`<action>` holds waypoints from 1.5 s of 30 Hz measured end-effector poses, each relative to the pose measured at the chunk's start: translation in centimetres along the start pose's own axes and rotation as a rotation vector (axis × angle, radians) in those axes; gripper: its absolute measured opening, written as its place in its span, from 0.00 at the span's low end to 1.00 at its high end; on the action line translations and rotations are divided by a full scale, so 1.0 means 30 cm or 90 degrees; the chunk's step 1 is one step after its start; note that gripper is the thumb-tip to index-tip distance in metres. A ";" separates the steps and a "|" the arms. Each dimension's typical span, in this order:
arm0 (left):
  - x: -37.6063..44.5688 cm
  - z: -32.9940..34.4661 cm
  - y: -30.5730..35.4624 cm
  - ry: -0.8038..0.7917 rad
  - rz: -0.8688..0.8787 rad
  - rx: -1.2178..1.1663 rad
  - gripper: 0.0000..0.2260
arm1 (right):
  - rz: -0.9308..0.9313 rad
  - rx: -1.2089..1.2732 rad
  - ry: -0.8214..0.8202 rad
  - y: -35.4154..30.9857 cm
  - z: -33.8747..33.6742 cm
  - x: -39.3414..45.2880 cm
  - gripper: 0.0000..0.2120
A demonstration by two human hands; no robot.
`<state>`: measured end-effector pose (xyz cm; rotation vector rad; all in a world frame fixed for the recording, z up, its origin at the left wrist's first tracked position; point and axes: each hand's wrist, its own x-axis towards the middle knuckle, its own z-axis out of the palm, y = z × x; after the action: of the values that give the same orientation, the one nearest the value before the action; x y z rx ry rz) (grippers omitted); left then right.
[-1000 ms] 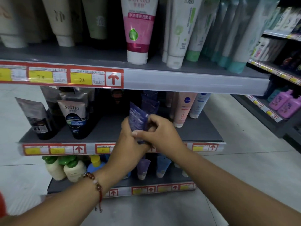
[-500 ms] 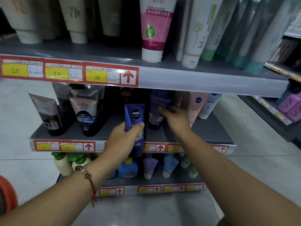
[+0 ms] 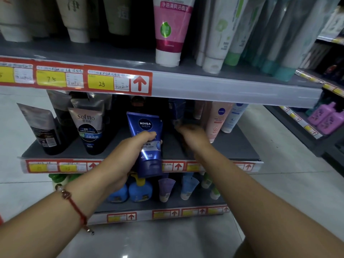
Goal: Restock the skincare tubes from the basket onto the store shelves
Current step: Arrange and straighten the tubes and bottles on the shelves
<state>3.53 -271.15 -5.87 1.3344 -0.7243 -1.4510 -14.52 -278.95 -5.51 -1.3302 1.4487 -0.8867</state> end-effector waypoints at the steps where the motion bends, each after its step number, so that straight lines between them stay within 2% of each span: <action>1: 0.017 -0.029 -0.013 0.015 0.000 -0.004 0.19 | -0.034 -0.075 0.040 0.022 0.005 0.029 0.17; 4: -0.008 -0.049 -0.023 0.006 0.033 0.056 0.23 | -0.066 -0.133 0.080 0.048 0.036 0.093 0.22; 7: -0.013 -0.044 -0.022 -0.021 0.056 0.167 0.19 | -0.107 -0.148 0.089 0.046 0.083 0.143 0.25; 10: 0.031 -0.053 -0.027 -0.037 0.014 0.136 0.22 | -0.127 -0.124 0.106 0.052 0.110 0.181 0.29; 13: 0.075 -0.101 -0.035 0.044 0.009 0.125 0.19 | -0.150 -0.149 0.117 0.062 0.108 0.191 0.28; 15: 0.072 -0.084 -0.022 0.014 0.017 0.144 0.19 | -0.165 -0.165 0.128 0.070 0.105 0.184 0.33; 17: 0.058 -0.072 -0.032 -0.030 0.072 0.166 0.18 | -0.160 -0.160 0.125 0.079 0.092 0.174 0.40; 18: 0.051 -0.061 -0.034 -0.016 0.085 0.119 0.16 | -0.155 -0.160 0.109 0.085 0.081 0.171 0.41; 21: 0.105 -0.043 -0.031 -0.010 0.050 0.175 0.14 | -0.146 -0.193 0.069 0.092 0.045 0.143 0.33; 23: 0.132 -0.051 -0.035 -0.001 -0.010 0.122 0.12 | -0.159 -0.199 0.072 0.100 0.032 0.119 0.28; 26: 0.144 -0.072 -0.064 -0.010 -0.002 0.060 0.10 | -0.158 -0.161 0.087 0.105 0.031 0.095 0.33; 32: 0.126 -0.088 -0.053 0.038 -0.034 0.040 0.09 | -0.191 -0.192 0.074 0.119 0.024 0.061 0.27; 34: 0.120 -0.113 -0.063 0.038 -0.029 0.040 0.08 | -0.181 -0.215 0.063 0.124 0.034 0.060 0.32; 36: 0.114 -0.154 -0.075 0.033 -0.010 0.037 0.08 | -0.146 -0.255 0.008 0.111 0.031 0.067 0.39; 39: 0.114 -0.202 -0.075 0.030 -0.014 0.040 0.09 | -0.097 -0.284 -0.073 0.085 0.016 0.076 0.30; 41: 0.089 -0.203 -0.068 0.019 -0.013 0.038 0.07 | -0.096 -0.299 -0.041 0.085 0.011 0.072 0.28; 43: 0.052 -0.169 -0.053 0.011 0.001 0.053 0.07 | -0.103 -0.318 0.042 0.101 0.016 0.058 0.34; 45: 0.037 -0.141 -0.054 -0.013 0.015 0.047 0.07 | -0.099 -0.323 0.065 0.117 0.018 0.053 0.40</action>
<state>7.27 -270.86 -8.65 1.3647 -0.8099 -1.4331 -14.99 -279.94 -9.23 -1.8113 1.7410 -0.7171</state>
